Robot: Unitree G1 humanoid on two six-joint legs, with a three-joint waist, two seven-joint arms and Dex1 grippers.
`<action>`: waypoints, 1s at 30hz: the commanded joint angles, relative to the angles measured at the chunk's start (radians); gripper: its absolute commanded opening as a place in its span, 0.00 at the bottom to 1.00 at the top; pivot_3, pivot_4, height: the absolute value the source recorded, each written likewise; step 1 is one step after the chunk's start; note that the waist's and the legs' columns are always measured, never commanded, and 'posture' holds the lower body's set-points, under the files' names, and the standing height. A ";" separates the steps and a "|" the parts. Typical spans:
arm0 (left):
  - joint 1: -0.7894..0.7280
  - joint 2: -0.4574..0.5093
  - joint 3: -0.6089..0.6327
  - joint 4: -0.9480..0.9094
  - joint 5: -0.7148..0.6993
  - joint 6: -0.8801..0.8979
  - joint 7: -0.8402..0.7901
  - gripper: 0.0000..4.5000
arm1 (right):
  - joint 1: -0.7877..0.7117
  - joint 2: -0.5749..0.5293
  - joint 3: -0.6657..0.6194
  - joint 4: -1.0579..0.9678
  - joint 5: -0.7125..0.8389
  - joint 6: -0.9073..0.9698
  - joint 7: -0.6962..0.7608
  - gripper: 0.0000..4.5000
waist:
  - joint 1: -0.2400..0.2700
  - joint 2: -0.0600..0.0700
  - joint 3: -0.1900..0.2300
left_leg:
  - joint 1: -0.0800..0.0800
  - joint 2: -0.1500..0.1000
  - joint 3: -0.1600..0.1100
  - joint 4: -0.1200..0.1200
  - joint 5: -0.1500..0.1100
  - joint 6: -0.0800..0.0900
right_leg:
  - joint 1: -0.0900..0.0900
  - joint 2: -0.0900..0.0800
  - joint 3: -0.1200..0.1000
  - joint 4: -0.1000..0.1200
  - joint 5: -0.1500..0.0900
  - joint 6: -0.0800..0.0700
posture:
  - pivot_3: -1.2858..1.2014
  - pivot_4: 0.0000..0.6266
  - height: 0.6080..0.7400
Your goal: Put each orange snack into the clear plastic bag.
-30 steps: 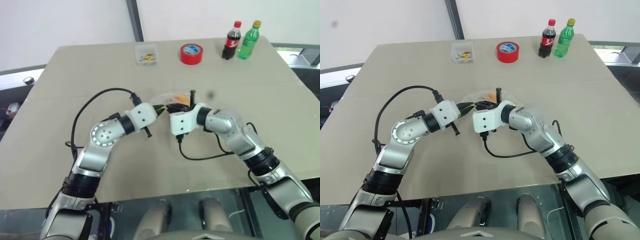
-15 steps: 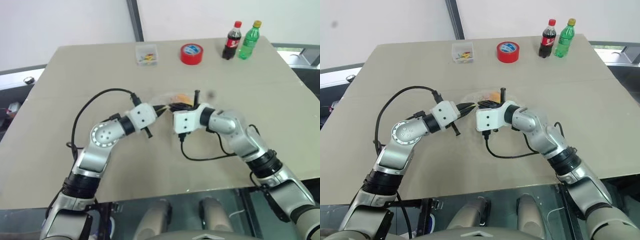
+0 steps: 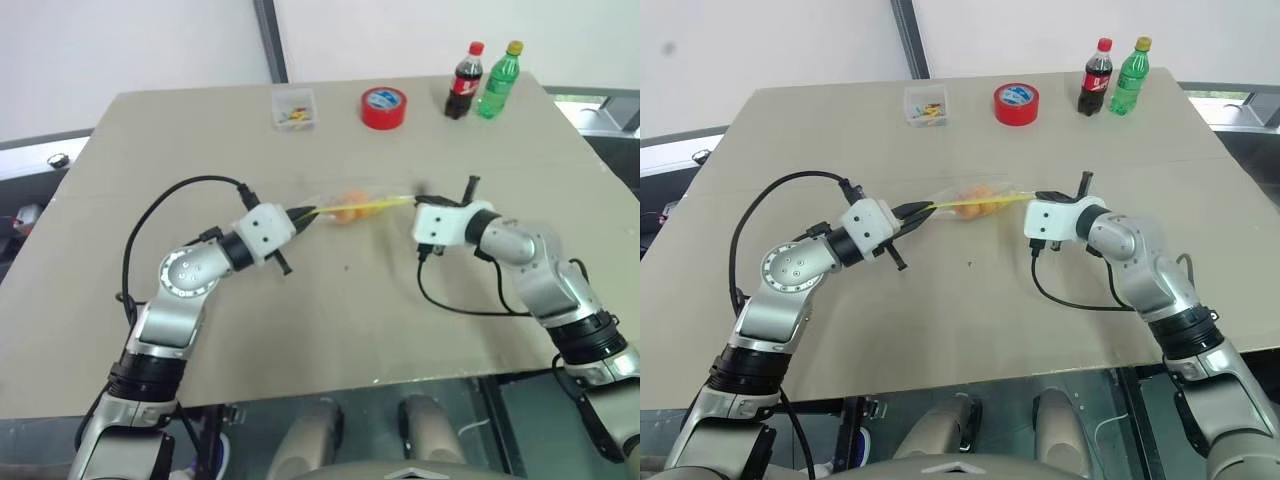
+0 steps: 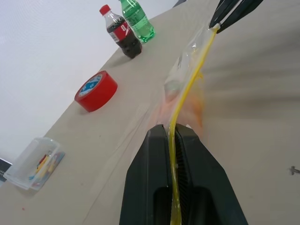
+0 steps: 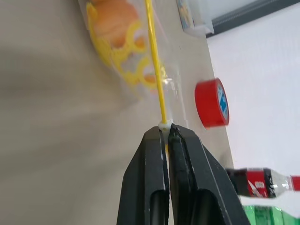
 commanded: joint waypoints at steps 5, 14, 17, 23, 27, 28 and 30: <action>-0.177 0.014 0.038 0.172 0.018 -0.046 0.026 0.00 | -0.167 -0.025 -0.079 0.143 -0.005 0.017 -0.093 0.01 | 0.002 0.000 0.000 | 0.000 0.000 0.000 0.001 0.000 0.000 | 0.000 0.000 0.000 0.000 0.000 0.000 | 0.52 0.24 1.00; -0.413 0.026 0.030 0.399 0.087 -0.168 0.095 0.00 | -0.350 -0.085 -0.084 0.332 -0.021 -0.071 -0.211 0.01 | -0.005 -0.001 0.000 | -0.007 -0.001 0.000 -0.001 0.000 0.000 | -0.005 -0.002 -0.001 -0.003 0.000 0.000 | 0.52 0.24 1.00; -0.341 0.021 0.026 0.309 0.062 -0.174 0.077 0.00 | -0.224 -0.104 -0.121 0.187 0.043 -0.034 -0.150 0.01 | -0.008 -0.001 0.000 | -0.010 -0.001 0.001 -0.002 0.000 0.000 | -0.010 -0.002 0.000 -0.003 0.000 0.000 | 0.52 0.24 1.00; -0.090 0.036 0.003 0.066 0.035 -0.111 0.016 0.00 | 0.123 -0.121 -0.210 -0.194 0.214 0.164 0.026 0.01 | -0.005 0.000 0.000 | -0.019 -0.001 0.000 0.005 0.000 0.000 | -0.017 -0.002 0.000 0.002 0.001 0.001 | 0.52 0.24 1.00; 0.058 0.055 -0.030 -0.026 -0.043 -0.009 -0.086 0.00 | 0.277 -0.141 -0.215 -0.312 0.283 0.277 0.102 0.01 | 0.000 0.001 0.000 | -0.015 -0.001 0.000 0.006 0.000 0.000 | -0.014 -0.002 0.000 0.004 0.001 0.001 | 0.52 0.24 1.00; 0.084 0.061 -0.030 -0.042 -0.065 0.020 -0.103 0.18 | 0.295 -0.140 -0.227 -0.324 0.302 0.294 0.105 0.18 | 0.001 0.000 0.000 | -0.012 -0.001 0.000 0.005 0.000 0.001 | -0.010 -0.002 0.000 0.004 0.001 0.001 | 0.52 0.24 1.00; 0.124 0.062 -0.006 -0.078 -0.136 0.108 -0.122 0.32 | 0.341 -0.154 -0.257 -0.347 0.342 0.307 0.128 0.32 | 0.004 0.001 0.000 | -0.005 -0.001 0.001 0.004 -0.001 0.002 | -0.004 -0.001 0.001 0.003 0.001 0.001 | 0.52 0.24 1.00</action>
